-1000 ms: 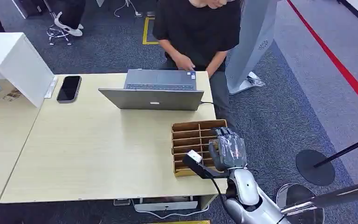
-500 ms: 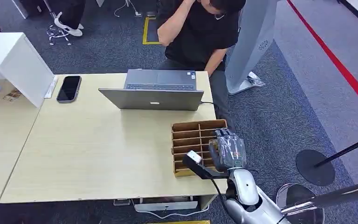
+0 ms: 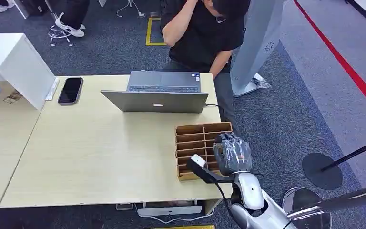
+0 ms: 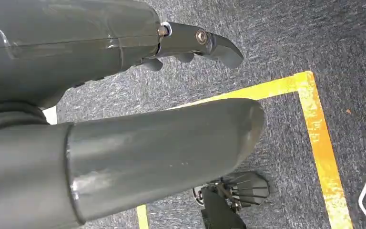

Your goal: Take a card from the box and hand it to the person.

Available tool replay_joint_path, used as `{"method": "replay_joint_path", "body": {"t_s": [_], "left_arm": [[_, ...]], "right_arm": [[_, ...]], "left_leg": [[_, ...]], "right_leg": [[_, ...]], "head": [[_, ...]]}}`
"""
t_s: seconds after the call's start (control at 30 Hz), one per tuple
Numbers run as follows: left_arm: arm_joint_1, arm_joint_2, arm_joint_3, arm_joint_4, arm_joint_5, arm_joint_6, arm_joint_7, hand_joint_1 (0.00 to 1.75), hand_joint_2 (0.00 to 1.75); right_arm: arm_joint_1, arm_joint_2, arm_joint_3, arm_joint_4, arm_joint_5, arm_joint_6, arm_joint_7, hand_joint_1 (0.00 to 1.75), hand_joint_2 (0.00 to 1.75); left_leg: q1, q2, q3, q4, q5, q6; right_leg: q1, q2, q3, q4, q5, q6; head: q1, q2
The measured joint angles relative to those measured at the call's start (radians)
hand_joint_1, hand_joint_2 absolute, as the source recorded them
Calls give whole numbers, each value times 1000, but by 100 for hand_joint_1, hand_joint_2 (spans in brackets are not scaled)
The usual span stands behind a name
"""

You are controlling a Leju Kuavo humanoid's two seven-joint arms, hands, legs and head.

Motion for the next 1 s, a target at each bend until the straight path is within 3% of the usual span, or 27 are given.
{"method": "replay_joint_path", "body": {"t_s": [0.3, 1.0], "left_arm": [[0, 0, 0, 0, 0, 2, 1, 0, 0], [0, 0, 0, 0, -1, 2, 1, 0, 0]], "right_arm": [[0, -2, 0, 0, 5, 23, 13, 87, 175], [-9, -8, 12, 1, 33, 53, 35, 94, 175]], "left_leg": [[0, 0, 0, 0, 0, 0], [0, 0, 0, 0, 0, 0]], "right_leg": [[0, 0, 0, 0, 0, 0], [0, 0, 0, 0, 0, 0]], "head": [[0, 0], [0, 0]]}}
